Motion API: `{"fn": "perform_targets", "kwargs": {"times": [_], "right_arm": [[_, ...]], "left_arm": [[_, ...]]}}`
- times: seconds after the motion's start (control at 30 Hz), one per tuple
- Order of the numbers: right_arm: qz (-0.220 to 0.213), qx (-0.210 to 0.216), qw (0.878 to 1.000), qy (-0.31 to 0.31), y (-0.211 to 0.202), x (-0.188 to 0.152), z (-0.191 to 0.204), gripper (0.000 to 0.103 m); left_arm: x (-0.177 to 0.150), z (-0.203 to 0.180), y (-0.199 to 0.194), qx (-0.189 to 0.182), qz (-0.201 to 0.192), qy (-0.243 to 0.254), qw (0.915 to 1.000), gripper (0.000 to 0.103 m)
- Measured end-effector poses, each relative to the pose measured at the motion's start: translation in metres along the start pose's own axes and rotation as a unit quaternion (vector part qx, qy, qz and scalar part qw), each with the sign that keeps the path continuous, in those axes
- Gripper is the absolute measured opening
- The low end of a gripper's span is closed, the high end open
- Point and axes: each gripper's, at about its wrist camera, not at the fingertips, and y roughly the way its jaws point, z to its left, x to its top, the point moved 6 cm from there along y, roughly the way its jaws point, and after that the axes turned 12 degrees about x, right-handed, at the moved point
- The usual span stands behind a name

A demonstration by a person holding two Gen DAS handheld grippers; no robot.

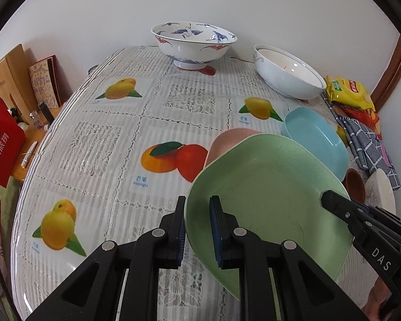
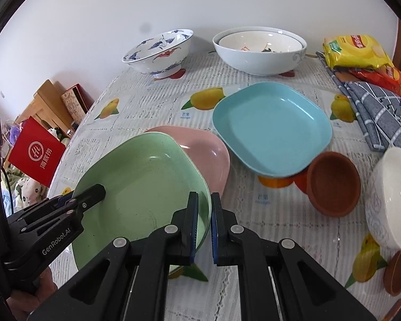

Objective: Organize plates and bowls

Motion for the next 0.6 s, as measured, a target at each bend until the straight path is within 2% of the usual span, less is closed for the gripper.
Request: {"fn": "perform_targets", "kwargs": {"times": [0.6], "right_arm": [[0.009,-0.011,0.999,-0.035,0.029,0.027,-0.013,0.009]], "left_arm": [[0.014,-0.010,0.019,0.012,-0.002,0.012,0.9999,0.017]]}}
